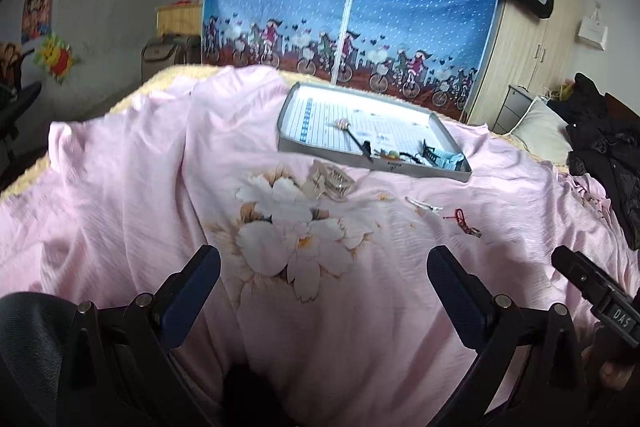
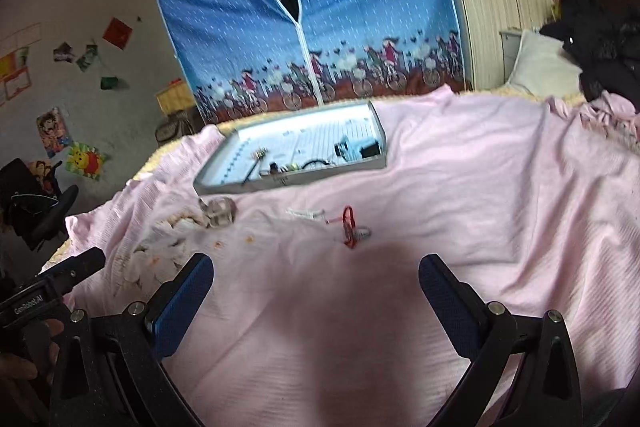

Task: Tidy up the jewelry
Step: 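Move the right gripper to the silver ring while the left gripper approaches the grey claw clip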

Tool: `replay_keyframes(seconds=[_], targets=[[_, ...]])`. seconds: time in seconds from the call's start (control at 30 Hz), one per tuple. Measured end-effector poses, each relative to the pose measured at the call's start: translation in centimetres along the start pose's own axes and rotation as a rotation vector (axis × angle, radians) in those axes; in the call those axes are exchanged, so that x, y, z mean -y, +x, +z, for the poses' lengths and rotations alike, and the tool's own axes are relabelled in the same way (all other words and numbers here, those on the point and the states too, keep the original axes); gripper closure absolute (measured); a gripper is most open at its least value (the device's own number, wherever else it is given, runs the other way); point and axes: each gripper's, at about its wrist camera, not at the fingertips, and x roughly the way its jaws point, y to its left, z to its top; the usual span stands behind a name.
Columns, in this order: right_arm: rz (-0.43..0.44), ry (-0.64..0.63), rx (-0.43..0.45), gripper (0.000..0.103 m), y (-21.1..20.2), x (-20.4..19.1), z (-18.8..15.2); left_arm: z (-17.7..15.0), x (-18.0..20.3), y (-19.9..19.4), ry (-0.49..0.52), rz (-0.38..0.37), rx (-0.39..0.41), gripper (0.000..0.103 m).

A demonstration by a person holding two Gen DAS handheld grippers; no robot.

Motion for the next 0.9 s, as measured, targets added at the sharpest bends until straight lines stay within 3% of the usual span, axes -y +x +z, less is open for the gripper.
replay_keyframes(seconds=[0.23,0.53,0.77,0.9], targets=[[-0.013,0.015,-0.078,0.000,1.1,0.3,-0.5,0.2,-0.5,0.8,-0.032,-0.011,-0.059,0.002],[0.035,0.067,-0.166,0.000,2.3,1.1,-0.4,0.2,-0.5,2.1,-0.039,-0.040,-0.136,0.002],[0.051,0.079,-0.237,0.000,3.8,2.5,1.3,1.6,-1.7,4.9,-0.093,-0.090,-0.285,0.002],[0.048,0.090,-0.285,0.000,5.6,3.9,2.6,3.2,-2.0,6.7,-0.079,-0.083,-0.329,0.002]])
